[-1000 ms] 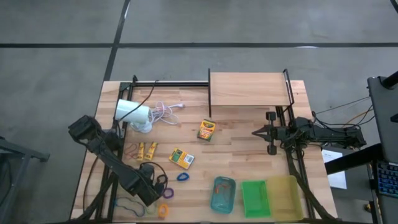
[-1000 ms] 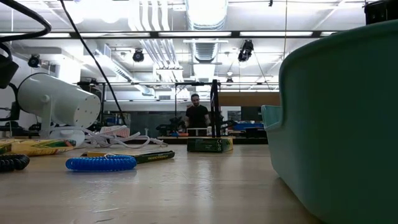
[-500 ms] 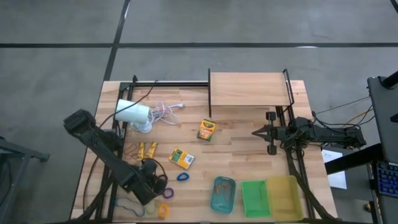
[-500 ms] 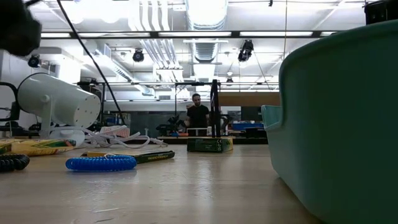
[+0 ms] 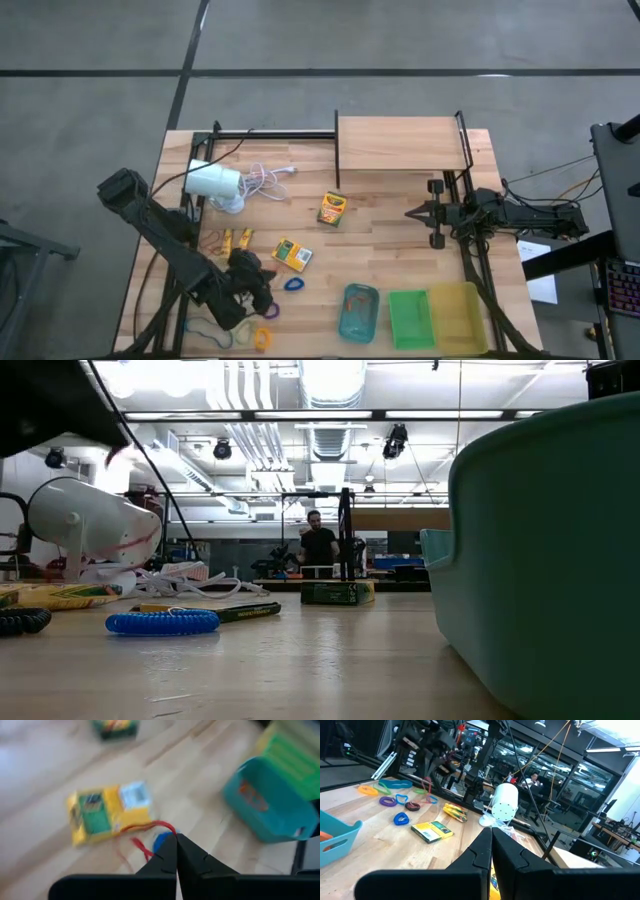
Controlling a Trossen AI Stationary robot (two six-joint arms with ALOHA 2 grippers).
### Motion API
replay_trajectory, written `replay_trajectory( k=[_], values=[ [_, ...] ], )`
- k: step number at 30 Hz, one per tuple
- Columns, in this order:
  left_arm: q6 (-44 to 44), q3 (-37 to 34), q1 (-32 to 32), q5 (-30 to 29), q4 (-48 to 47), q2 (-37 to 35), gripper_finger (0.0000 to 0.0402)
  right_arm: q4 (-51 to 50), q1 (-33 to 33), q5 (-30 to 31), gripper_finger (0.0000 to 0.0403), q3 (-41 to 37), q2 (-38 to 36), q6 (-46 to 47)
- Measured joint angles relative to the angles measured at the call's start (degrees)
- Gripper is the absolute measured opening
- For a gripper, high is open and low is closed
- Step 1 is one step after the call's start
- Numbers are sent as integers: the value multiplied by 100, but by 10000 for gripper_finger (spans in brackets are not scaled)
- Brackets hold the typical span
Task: Pick & Place Office Desk Supplies
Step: Put the red rubber band into the blue bin
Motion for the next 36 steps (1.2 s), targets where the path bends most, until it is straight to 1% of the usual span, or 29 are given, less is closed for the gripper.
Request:
replay_trajectory(
  k=[3, 5, 9, 13, 16, 21, 24, 28, 36],
  values=[
    [1135, 0, 0, -413, 724, -4, 1, 0, 0, 0, 8, -1, 2, 0],
    [2016, 0, 4, -587, 1290, -4, 1, 0, -2, 2, 8, 1, 0, 0],
    [3652, -23, 5, -788, 2517, -4, 1, 0, -1, 0, 8, 0, 1, 0],
    [5101, -35, 11, -824, 3488, 42, 1, 0, -1, 0, 8, 0, 0, 0],
    [5937, -37, 40, -820, 4028, 153, 1, 0, 0, 0, 8, -1, 0, 0],
    [7003, -39, 113, -745, 4755, 392, 1, 0, -2, 2, 8, -1, 0, 1],
    [7597, -39, 208, -526, 5252, 569, 1, 0, -2, 0, 8, 1, 0, 2],
    [8223, -39, 422, 38, 5807, 765, 1, 0, -1, 1, 8, 1, 0, 0],
    [8646, -35, 984, 1341, 6399, 1083, 1, 0, 0, 0, 8, -1, 0, 0]
  ],
)
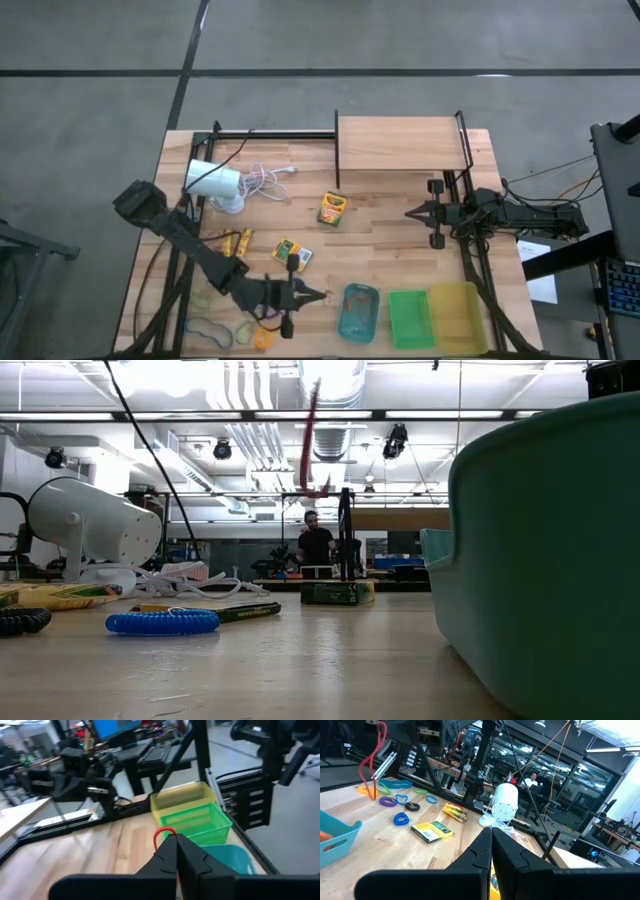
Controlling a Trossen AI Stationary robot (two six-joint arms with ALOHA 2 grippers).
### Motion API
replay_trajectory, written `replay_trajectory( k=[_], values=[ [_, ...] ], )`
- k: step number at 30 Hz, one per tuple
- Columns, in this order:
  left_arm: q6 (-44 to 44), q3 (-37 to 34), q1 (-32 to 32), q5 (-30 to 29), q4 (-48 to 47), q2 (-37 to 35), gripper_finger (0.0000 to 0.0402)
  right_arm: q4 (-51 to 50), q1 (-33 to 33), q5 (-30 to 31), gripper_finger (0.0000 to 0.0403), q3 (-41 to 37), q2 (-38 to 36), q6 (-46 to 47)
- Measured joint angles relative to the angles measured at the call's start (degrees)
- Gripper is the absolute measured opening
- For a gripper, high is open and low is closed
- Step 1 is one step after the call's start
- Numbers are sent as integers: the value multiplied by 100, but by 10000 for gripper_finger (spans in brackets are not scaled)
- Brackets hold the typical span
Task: Pick & Place Office Desk Supplies
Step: Put the red rubber band into the blue bin
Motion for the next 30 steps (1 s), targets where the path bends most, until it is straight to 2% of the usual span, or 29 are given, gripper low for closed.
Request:
replay_trajectory(
  k=[3, 9, 14, 19, 24, 30],
  values=[
    [134, 0, 211, 583, 271, 113, 1, 0, -1, 1, 8, 0, 0, 0],
    [534, 7, 422, 1368, 983, 441, 1, 0, -2, 4, 8, 1, 2, 0],
    [888, 149, 447, 1693, 1286, 763, 1, 0, 0, 1, 8, 2, 2, 0],
    [1484, 546, 449, 2145, 1327, 1096, 1, 0, -2, 1, 8, 1, 2, 0],
    [2145, 931, 461, 2328, 1290, 1464, 1, -4, -1, 0, 8, 0, 3, 0],
    [2208, 1254, 608, 2494, 1222, 1802, 1, -7, 0, -2, 8, 1, 0, 0]
  ],
)
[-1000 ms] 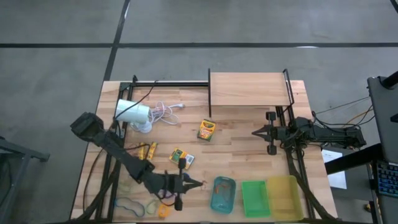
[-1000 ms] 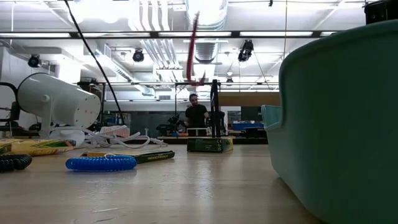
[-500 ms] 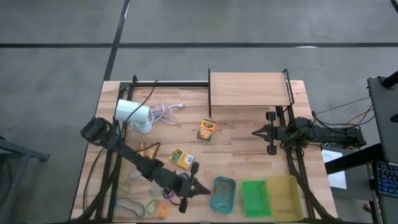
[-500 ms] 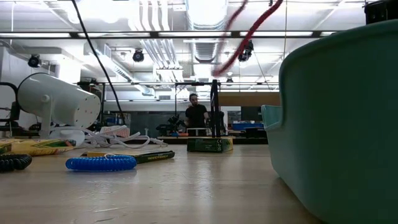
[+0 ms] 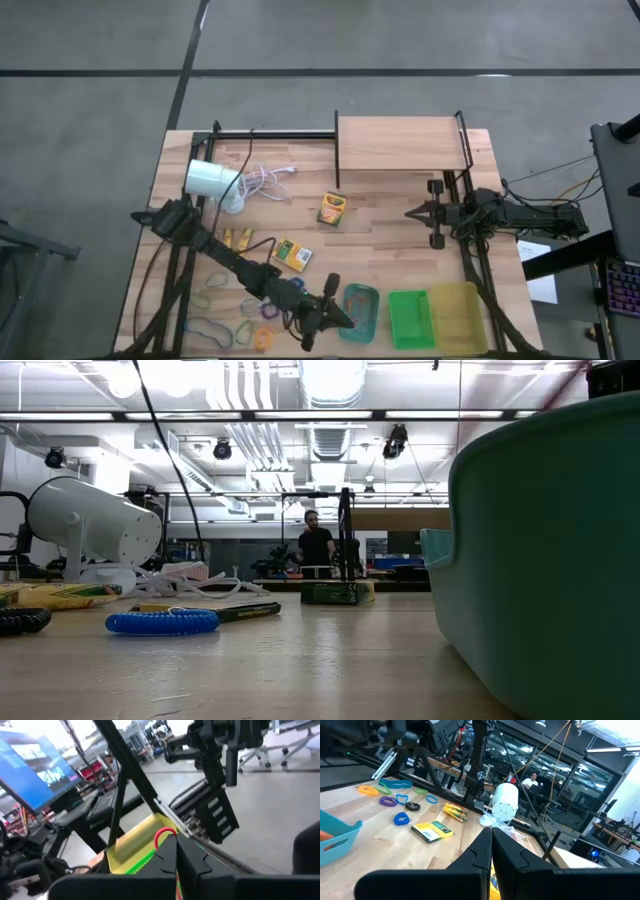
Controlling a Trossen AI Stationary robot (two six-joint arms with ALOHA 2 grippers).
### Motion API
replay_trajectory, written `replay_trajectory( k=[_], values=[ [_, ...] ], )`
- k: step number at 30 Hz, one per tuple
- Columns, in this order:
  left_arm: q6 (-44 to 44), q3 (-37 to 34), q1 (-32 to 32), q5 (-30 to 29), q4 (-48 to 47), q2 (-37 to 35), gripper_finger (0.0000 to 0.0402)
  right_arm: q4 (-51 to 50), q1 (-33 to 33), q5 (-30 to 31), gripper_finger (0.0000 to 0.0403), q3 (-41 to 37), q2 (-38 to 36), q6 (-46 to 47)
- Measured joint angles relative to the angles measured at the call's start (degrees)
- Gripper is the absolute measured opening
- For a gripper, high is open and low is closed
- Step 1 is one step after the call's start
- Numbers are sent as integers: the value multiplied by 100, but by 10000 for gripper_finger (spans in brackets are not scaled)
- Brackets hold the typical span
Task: Pick & Place Office Desk Supplies
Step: Put the red rubber band into the blue bin
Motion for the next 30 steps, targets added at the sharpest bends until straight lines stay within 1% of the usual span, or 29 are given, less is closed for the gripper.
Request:
replay_trajectory(
  k=[5, 10, 19, 30],
  values=[
    [-127, 124, 185, 326, -8, 216, 1, -2, 0, 2, 8, -1, 0, 1],
    [-667, 180, 325, 366, -191, 340, 1, -13, -2, 4, 8, 1, 0, 0],
    [-1885, 162, 442, 410, -929, 361, 1, -15, 0, 2, 8, 1, 2, 0],
    [-2695, 162, 446, 473, -2148, 361, 1, -15, -2, 2, 8, 1, 2, 0]
  ],
)
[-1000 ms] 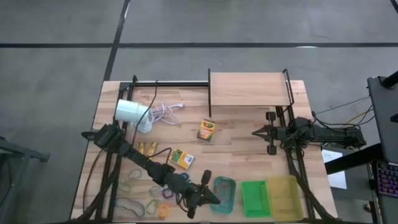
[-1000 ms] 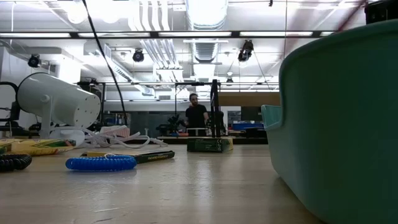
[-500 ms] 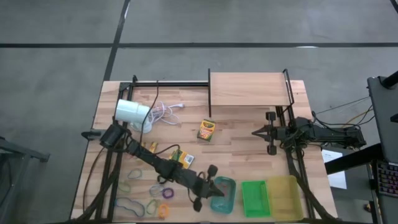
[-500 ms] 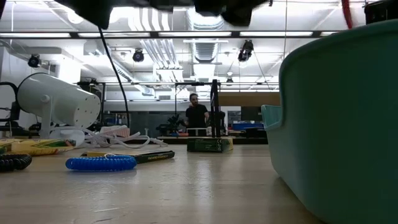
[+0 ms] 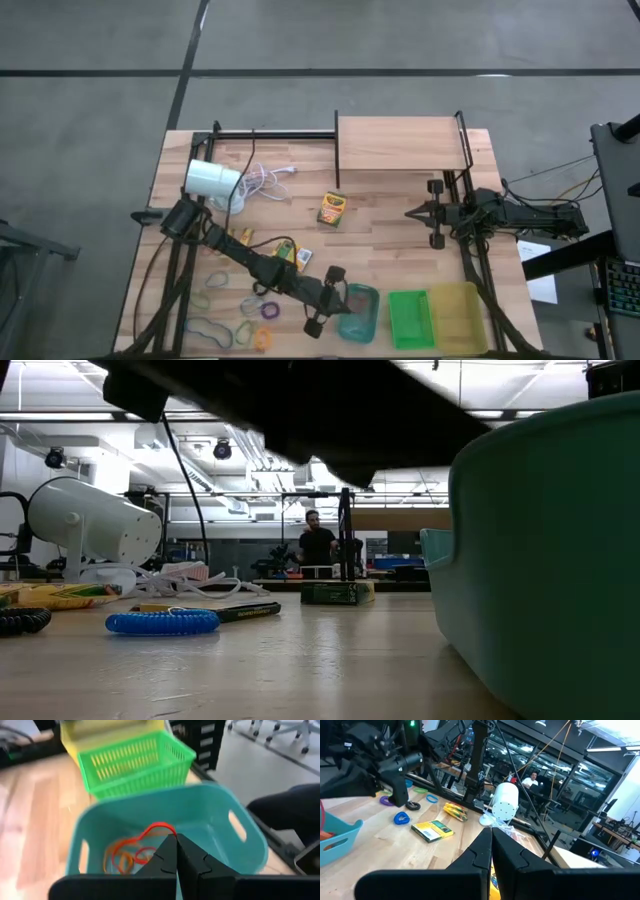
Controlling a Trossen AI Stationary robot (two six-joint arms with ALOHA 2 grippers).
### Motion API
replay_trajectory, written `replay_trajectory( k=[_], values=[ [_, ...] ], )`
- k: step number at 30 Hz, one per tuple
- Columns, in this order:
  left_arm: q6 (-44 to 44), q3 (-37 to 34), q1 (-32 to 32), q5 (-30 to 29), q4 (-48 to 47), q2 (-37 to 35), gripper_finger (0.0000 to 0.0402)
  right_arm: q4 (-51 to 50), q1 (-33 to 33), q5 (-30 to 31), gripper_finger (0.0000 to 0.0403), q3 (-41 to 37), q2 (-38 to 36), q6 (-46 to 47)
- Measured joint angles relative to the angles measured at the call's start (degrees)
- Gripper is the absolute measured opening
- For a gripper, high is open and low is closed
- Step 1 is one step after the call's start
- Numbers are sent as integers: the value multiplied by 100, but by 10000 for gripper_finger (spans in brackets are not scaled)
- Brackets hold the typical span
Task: Pick & Place Office Desk Supplies
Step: Put the red rubber band into the blue bin
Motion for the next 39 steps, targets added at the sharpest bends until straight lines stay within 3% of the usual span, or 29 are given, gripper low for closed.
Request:
replay_trajectory(
  k=[12, 28, 33, 39],
  values=[
    [-383, -7, 57, 51, -432, 0, 5, 0, 2, 0, 8, -1, 0, 0],
    [-480, -4, 62, 39, -430, 0, 167, 2, 2, 1, 8, -2, 0, 0],
    [-727, 0, 62, 37, -428, 0, 189, 2, 0, 0, 8, 0, 0, 0],
    [-932, 9, 8, -17, -436, -167, 184, 2, 1, 0, 8, 0, 0, 0]
  ],
)
